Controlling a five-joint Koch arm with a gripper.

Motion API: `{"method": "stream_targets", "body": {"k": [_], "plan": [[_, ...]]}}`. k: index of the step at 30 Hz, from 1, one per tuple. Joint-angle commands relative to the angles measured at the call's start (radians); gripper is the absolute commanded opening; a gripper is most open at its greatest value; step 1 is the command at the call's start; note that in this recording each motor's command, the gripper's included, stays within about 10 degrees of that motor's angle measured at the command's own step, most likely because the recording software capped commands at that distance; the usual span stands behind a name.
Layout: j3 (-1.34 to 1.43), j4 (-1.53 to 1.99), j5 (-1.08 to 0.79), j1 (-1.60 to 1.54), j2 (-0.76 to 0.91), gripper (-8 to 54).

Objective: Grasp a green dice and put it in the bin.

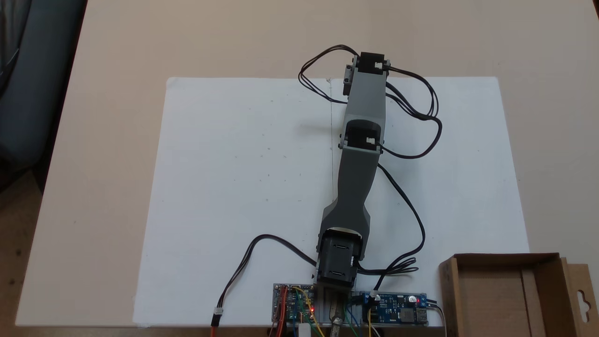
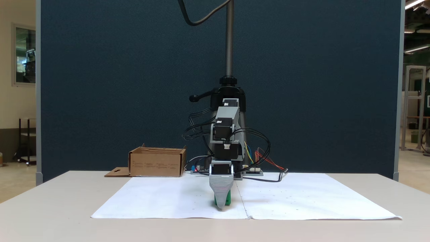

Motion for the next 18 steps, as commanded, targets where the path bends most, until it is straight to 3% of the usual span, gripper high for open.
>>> {"method": "stream_targets", "body": {"k": [1,5,18], "plan": [[-0.031,-0.017,-0.032,0.011,0.018,40.1],[-0.029,-0.017,-0.032,0.011,0.018,32.3],[-0.029,-0.035,-0.032,0.034,0.018,32.0]]}}
